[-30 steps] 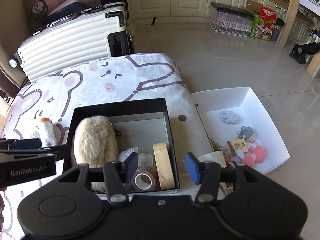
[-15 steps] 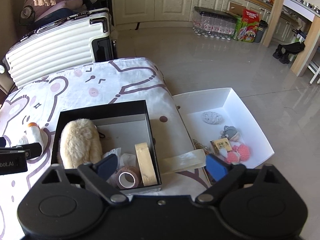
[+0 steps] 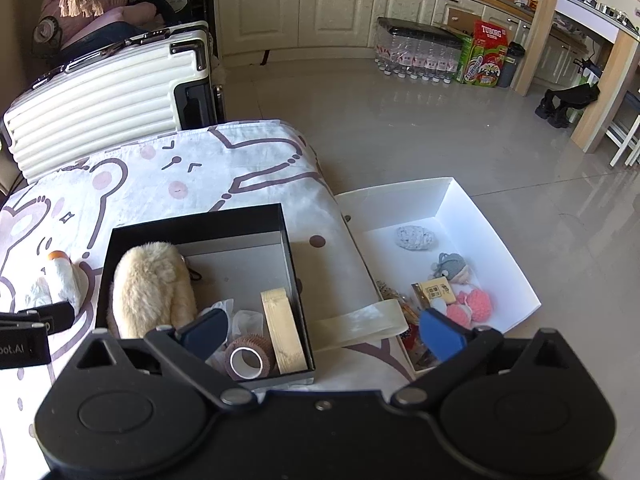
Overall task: Organize objects
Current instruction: 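Move both open tools back away from the black box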
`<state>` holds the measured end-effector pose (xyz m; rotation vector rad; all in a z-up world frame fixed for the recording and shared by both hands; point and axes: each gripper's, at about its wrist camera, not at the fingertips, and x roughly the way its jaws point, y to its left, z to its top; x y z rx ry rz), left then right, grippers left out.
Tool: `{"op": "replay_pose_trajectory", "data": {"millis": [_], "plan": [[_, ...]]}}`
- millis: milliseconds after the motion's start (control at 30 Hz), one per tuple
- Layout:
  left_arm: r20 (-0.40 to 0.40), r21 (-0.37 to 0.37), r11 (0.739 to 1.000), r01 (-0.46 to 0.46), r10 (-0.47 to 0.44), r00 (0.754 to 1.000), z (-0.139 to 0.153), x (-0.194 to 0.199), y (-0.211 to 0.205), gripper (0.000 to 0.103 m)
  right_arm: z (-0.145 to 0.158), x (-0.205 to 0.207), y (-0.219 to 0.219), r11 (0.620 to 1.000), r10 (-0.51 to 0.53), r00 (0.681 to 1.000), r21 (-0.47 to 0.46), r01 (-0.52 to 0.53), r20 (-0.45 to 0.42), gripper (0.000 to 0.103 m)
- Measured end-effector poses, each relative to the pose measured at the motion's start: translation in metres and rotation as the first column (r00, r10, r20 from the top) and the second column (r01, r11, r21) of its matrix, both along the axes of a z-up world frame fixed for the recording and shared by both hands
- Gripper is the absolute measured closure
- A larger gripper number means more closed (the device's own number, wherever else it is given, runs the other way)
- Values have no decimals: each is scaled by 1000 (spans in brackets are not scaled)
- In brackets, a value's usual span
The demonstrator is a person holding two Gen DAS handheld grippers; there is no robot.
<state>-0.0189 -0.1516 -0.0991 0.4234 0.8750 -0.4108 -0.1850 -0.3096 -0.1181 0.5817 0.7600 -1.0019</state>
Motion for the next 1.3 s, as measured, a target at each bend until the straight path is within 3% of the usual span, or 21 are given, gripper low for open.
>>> {"op": "replay_pose_trajectory", "data": {"millis": [600, 1300], "plan": [[22, 0, 995, -100, 100, 995, 10, 24, 60, 0, 6, 53, 16, 997, 78, 997, -10, -78, 21, 0], [47, -18, 970, -244, 244, 969, 23, 48, 148, 0, 19, 139, 57, 972, 233, 970, -32, -232, 63, 0]]}}
